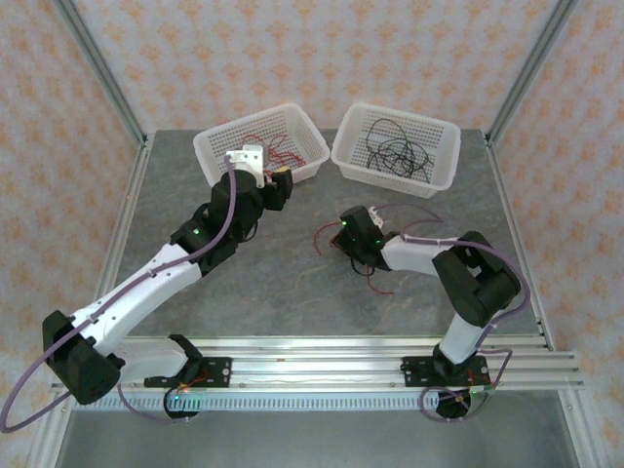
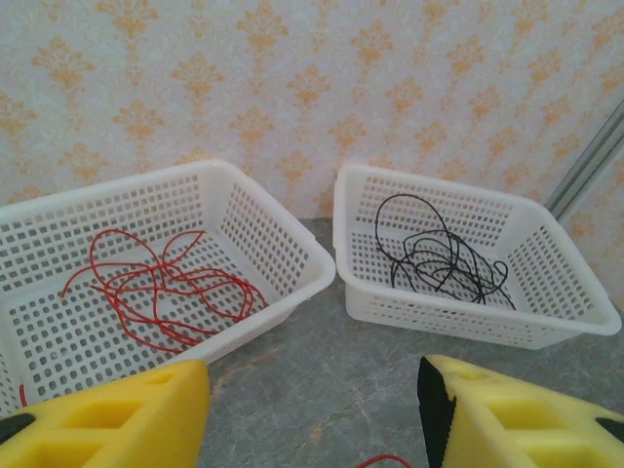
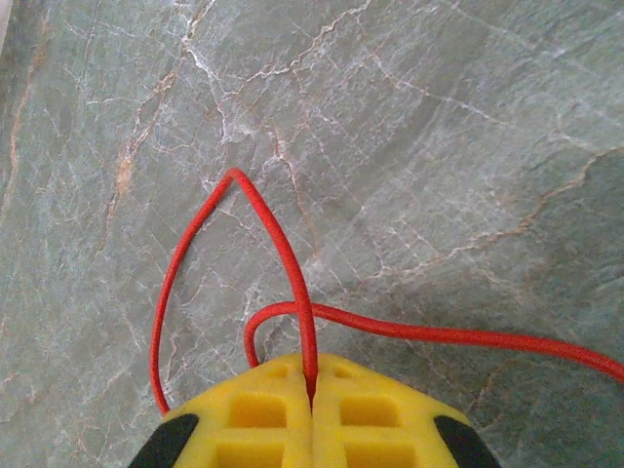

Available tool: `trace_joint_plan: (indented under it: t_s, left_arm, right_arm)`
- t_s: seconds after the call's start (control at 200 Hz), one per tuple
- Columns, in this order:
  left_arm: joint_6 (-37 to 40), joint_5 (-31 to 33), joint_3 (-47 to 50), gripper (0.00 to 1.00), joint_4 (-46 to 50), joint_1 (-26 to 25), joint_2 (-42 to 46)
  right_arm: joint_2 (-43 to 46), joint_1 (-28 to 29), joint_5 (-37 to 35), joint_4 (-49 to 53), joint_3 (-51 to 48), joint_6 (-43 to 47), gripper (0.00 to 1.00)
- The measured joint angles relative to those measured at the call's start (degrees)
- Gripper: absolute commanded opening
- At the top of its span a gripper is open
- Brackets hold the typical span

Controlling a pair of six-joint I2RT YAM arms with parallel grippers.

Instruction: Untangle the cables

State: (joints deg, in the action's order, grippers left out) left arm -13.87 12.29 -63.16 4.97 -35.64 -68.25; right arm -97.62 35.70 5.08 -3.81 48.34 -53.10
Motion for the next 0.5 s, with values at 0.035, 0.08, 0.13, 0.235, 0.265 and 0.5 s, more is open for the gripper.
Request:
trace_joint_plan:
  t_s: [0.035, 0.08, 0.13, 0.235, 0.265, 0.5]
  left_arm:
    - [-0.02, 0.04, 0.09, 0.59, 0.02, 0.0, 0.35]
    - [-0.11, 0.2, 0.31, 0.59, 0.0, 0.0, 0.74]
    - [-0.2, 0.22, 0.66, 0.59, 0.11, 0.0, 1.14]
    - [-0.7, 0.24, 1.6, 0.59, 0.46, 0.0, 1.79]
    - [-0.9, 0.24, 1.97, 0.59, 0.5, 0.0, 1.97]
    - [-2.01, 0.13, 5.79, 0.59, 0.83, 0.0, 5.01]
  right_arm:
    - [0.52, 0.0, -0.24, 0.44, 0.02, 0.28, 0.0]
    - [1.46, 0.0, -0.46, 1.05, 0.07, 0.74, 0.0]
    - [2.89, 0.0, -0.66, 1.7, 0.17, 1.29, 0.0]
    - [6.25, 0.0, -0.81, 2.95, 0.94, 3.3, 0.0]
    - [7.26, 0.0, -0.83, 3.37, 1.25, 3.98, 0.0]
    - [14.03, 0.0, -0.87, 7.67, 5.18, 11.06, 0.0]
